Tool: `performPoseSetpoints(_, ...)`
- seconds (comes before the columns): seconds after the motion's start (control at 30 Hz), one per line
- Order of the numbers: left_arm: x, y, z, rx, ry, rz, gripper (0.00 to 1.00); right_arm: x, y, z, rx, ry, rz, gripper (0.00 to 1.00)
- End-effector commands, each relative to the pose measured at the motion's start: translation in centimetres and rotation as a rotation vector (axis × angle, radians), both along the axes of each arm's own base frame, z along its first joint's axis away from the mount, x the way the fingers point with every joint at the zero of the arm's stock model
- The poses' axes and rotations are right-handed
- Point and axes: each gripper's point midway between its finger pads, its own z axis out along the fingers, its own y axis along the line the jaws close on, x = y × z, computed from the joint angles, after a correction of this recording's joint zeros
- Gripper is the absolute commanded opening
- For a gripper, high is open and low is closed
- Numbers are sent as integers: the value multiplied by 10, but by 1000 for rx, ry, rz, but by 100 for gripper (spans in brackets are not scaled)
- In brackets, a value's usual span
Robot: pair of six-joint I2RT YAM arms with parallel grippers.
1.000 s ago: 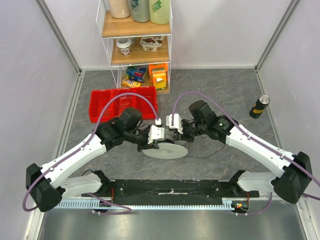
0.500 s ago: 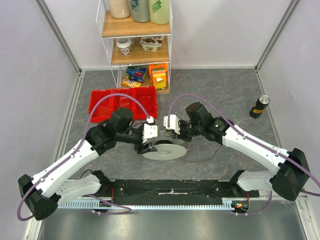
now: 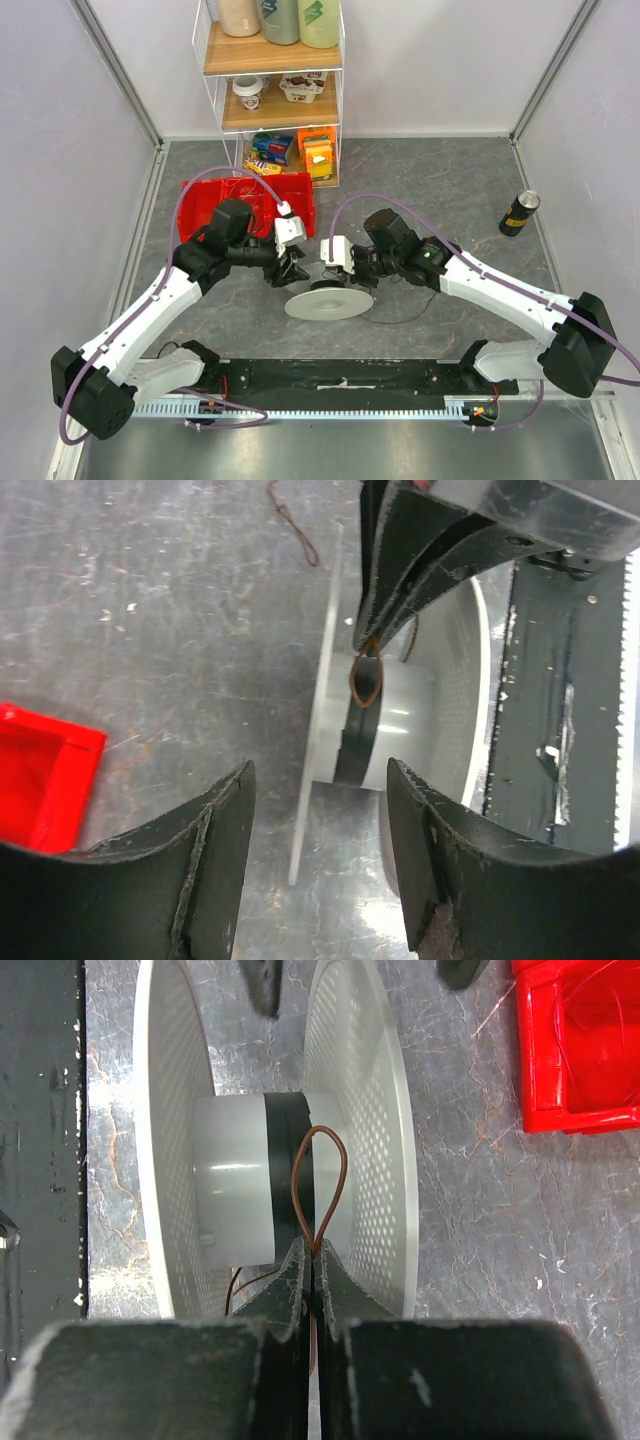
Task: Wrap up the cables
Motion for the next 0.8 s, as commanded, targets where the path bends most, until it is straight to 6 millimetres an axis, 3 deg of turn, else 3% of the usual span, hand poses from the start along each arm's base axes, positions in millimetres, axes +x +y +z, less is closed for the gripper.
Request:
performPoseSetpoints(0.0,-8,-18,3,-76,54,-53,60,2,5,7,10,-38,11,0)
performPoseSetpoints(0.37,-4,-34,-22,-79,108,-69,58,13,8,9,-10,-105,-61,0)
performPoseSetpoints(0.77,-2,-44,-25,-122,142,-76,52,11,7,6,-21,-134,-66,0)
